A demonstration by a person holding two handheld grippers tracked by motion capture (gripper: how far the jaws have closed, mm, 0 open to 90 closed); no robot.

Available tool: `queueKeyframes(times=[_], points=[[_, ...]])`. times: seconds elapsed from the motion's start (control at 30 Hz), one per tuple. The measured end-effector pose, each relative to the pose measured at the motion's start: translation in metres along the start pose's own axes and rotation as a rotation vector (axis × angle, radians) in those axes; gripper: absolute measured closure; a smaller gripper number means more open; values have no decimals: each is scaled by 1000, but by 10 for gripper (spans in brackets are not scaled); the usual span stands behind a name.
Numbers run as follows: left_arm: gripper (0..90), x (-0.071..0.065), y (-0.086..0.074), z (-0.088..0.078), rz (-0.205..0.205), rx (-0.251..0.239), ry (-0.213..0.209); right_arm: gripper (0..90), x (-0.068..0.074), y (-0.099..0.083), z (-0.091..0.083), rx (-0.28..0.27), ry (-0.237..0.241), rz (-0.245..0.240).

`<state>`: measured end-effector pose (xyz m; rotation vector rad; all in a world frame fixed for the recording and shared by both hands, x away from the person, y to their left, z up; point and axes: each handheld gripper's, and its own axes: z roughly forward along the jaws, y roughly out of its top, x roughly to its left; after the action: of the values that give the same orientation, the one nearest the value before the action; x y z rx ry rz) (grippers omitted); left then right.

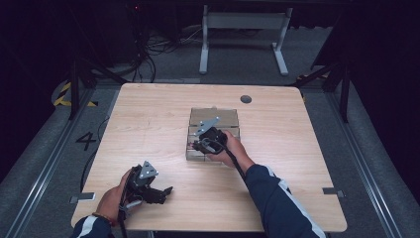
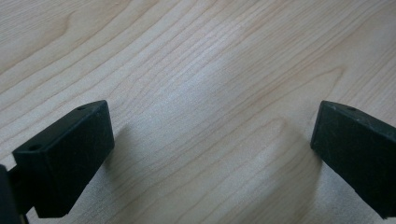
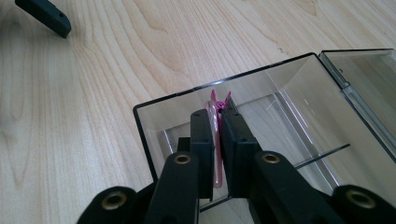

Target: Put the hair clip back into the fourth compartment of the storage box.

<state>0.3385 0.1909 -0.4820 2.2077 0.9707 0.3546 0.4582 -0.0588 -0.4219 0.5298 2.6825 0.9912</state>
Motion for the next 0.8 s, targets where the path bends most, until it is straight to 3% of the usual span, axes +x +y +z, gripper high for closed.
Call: queueKeyframes(times=[0.17, 0.63, 0.8], points=[[0, 0, 0, 0, 0, 0, 0, 821, -1, -1, -1, -6, -12, 18], [0, 0, 0, 0, 0, 2, -1, 815, 0, -9, -13, -19, -31, 9], [0, 0, 0, 0, -2, 0, -1, 814, -1, -13, -21, -16, -64, 8]])
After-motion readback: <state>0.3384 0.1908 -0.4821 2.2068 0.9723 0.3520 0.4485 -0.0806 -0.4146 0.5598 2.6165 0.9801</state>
